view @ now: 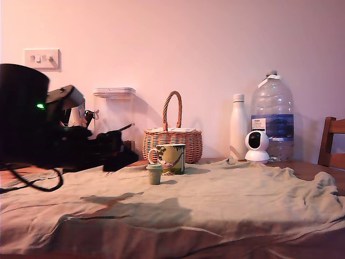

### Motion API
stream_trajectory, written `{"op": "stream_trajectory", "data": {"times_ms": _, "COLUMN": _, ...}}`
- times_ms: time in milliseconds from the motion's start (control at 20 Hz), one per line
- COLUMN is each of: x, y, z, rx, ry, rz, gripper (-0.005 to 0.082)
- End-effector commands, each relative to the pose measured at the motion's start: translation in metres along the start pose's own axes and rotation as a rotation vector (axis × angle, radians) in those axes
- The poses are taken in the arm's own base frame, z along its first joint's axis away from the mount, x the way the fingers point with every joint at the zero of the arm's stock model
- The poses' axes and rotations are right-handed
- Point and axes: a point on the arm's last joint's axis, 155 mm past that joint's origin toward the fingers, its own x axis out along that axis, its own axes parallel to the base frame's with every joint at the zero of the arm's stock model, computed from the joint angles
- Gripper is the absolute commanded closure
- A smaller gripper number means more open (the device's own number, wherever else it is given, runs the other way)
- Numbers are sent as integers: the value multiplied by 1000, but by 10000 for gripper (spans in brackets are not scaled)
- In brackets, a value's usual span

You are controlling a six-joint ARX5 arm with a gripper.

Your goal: Pick up the coffee capsules on the table and drop them inside the coffee cup

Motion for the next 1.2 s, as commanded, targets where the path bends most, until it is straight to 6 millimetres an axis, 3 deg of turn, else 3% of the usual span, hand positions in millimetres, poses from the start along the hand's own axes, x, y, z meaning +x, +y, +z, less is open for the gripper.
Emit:
{"op": "stream_trajectory", "data": {"times_ms": 0, "x": 7, "y": 0, "z": -7, "rx": 3, "ry": 22, "rz": -5, "gripper": 153}}
{"op": "stream_trajectory", "data": {"times_ms": 450, "x": 39, "y": 5, "z": 6, "rx": 40, "ry": 54, "rz": -8, "gripper": 153}}
{"op": "stream_trajectory", "data": {"times_ms": 1150, "x": 82, "y": 10, "z": -25, "rx": 16, "ry": 145, "rz": -43, "gripper": 153}}
